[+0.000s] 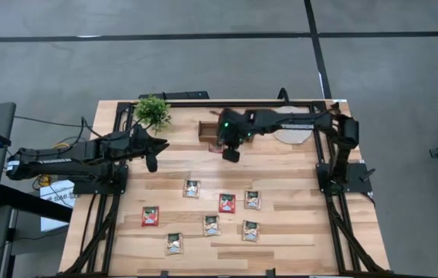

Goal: Pick & Place Tea
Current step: Put the red tea bag into the middle section of the wooden organizer

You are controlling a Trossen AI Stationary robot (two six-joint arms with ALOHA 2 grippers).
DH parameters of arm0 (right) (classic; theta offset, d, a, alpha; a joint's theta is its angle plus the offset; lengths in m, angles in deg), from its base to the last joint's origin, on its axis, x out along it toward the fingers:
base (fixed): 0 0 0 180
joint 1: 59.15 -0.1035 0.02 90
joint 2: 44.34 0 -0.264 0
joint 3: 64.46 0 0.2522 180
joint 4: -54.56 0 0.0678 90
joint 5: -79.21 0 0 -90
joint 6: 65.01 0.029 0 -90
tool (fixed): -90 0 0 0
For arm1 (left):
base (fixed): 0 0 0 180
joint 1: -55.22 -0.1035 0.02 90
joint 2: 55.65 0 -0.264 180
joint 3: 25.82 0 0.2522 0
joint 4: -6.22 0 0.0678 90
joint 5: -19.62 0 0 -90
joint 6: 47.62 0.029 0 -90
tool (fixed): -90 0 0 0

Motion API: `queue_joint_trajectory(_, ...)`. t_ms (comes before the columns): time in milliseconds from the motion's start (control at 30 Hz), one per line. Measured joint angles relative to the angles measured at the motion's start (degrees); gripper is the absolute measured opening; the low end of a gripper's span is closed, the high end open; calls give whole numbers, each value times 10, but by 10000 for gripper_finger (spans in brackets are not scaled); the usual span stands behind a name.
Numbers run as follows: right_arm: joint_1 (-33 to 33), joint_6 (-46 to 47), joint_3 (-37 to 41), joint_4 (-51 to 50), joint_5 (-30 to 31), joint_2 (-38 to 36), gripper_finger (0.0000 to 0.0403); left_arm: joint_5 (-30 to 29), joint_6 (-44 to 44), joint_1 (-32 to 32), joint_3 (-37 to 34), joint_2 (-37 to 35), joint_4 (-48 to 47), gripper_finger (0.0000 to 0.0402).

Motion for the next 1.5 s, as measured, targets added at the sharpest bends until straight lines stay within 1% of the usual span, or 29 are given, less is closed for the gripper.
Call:
queue_joint_trajectory(100, 25, -6, 1, 0, 2, -4, 0, 0, 0, 0, 0, 0, 0, 74)
queue_joint_trajectory(333, 76, -73, 1, -3, 3, 2, 0, 0, 0, 0, 0, 0, 0, 74)
queue_joint_trajectory(700, 129, -126, 0, 5, 13, 7, 0, -5, -1, 0, 0, 0, 4, 74)
queue_joint_trajectory(1033, 137, -153, 0, 6, 10, 8, 0, -7, -12, 0, 0, 0, 6, 74)
queue_joint_trajectory(1167, 137, -155, 5, 15, -1, 10, 0, -7, -12, 0, 0, 0, 12, 74)
queue_joint_trajectory(1400, 137, -160, 14, 22, -2, 10, 0, -7, -13, 0, 0, 0, 12, 74)
queue_joint_trajectory(1500, 136, -168, 13, 31, -2, 23, 0, -7, -13, 0, 0, 0, 12, 74)
